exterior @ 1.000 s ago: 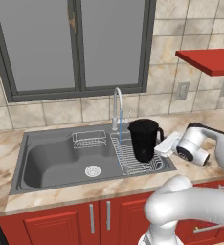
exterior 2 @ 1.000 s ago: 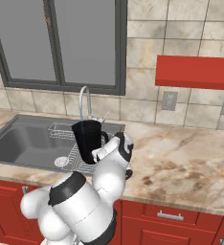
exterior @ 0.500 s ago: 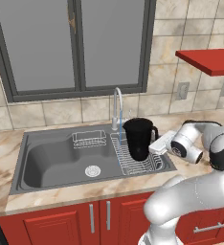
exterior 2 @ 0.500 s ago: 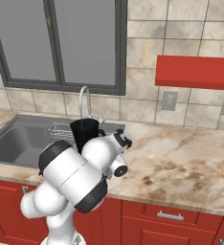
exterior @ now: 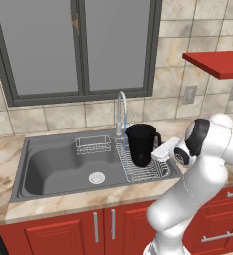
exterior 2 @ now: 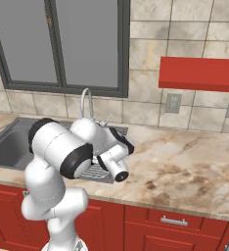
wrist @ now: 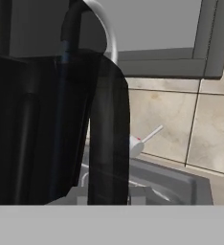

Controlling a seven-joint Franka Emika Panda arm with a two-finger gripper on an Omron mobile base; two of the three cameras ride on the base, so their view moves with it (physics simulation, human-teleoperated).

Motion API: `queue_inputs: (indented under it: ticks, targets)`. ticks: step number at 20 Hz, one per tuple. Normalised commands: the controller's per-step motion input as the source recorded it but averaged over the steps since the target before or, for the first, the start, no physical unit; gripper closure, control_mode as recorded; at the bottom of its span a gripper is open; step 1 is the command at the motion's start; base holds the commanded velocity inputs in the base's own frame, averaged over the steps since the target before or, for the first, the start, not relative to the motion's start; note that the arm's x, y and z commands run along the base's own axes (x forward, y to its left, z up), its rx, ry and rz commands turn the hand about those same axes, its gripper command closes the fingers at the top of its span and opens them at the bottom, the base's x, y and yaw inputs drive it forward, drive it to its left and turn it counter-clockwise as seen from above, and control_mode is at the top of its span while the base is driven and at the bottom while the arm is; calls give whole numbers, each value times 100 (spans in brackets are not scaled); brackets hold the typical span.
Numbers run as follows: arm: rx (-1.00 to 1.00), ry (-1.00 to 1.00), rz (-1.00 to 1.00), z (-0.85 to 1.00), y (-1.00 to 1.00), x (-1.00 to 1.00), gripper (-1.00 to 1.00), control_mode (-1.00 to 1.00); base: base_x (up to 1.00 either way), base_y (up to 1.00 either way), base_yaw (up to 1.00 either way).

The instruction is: Turn on the sink faucet and place the jug under the water for a few seconds to fill it up.

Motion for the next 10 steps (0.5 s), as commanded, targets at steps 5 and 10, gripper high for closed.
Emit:
queue_inputs:
  ticks: [5,10]
  targets:
    - [0,0,-2,0,6,21,100,-100,0,0,0]
    - [0,0,-1,0,7,20,100,-100,0,0,0]
